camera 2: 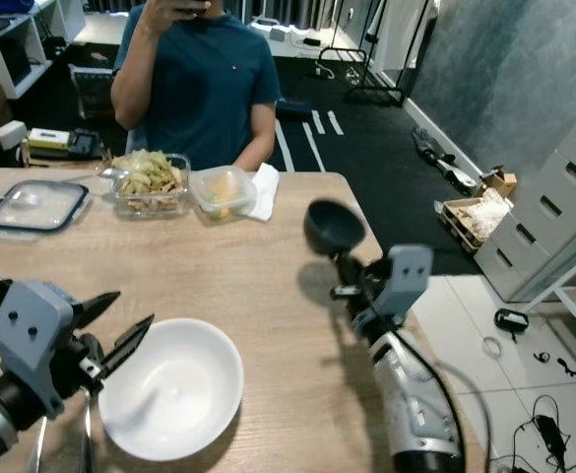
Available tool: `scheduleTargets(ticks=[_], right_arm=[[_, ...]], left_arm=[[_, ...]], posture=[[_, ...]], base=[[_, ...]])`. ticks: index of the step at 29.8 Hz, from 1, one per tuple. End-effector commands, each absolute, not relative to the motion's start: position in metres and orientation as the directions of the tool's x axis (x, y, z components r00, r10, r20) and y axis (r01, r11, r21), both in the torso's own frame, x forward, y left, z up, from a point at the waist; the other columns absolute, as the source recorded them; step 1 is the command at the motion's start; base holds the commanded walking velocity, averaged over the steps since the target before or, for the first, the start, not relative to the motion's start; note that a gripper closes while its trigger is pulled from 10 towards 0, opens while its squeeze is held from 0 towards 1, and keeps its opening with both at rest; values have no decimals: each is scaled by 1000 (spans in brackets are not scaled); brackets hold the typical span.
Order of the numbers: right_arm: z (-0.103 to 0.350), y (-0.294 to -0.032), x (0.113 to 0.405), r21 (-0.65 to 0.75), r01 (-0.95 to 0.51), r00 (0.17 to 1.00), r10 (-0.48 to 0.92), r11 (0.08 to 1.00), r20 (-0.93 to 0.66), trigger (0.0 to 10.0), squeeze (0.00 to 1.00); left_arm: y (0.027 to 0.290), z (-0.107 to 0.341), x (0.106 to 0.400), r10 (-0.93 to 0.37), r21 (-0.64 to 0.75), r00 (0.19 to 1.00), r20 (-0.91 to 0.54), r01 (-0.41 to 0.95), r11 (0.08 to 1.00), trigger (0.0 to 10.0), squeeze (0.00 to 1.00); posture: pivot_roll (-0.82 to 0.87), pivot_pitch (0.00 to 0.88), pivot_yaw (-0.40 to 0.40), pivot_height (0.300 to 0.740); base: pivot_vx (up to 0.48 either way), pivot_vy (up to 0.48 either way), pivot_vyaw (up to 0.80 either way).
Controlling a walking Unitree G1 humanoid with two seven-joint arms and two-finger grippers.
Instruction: Setting the table
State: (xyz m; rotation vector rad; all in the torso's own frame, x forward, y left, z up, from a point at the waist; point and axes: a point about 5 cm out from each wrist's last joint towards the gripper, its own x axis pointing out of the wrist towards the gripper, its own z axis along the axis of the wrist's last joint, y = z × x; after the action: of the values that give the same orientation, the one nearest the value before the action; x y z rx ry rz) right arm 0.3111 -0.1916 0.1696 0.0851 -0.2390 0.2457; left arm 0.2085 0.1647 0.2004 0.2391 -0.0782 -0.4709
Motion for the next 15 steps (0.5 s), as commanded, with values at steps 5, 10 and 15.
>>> scheduleTargets(ticks=[5, 10, 15], right_arm=[[175, -191, 307, -22, -261, 932, 258, 965, 254, 10000, 0], [171, -200, 308, -33, -239, 943, 240, 970, 228, 10000, 0], [166, -203, 313, -38, -243, 949, 245, 969, 198, 10000, 0]], left_arm=[[168, 201, 210, -456, 235, 890, 5, 442, 866, 10000, 0], [169, 203, 211, -455, 236, 891, 10, 440, 867, 10000, 0], [171, 207, 213, -452, 236, 892, 22, 435, 869, 10000, 0]], posture=[[193, 0, 16, 740], [194, 0, 14, 740], [204, 0, 9, 740]], base=[[0, 0, 0], [0, 0, 0], [0, 0, 0]])
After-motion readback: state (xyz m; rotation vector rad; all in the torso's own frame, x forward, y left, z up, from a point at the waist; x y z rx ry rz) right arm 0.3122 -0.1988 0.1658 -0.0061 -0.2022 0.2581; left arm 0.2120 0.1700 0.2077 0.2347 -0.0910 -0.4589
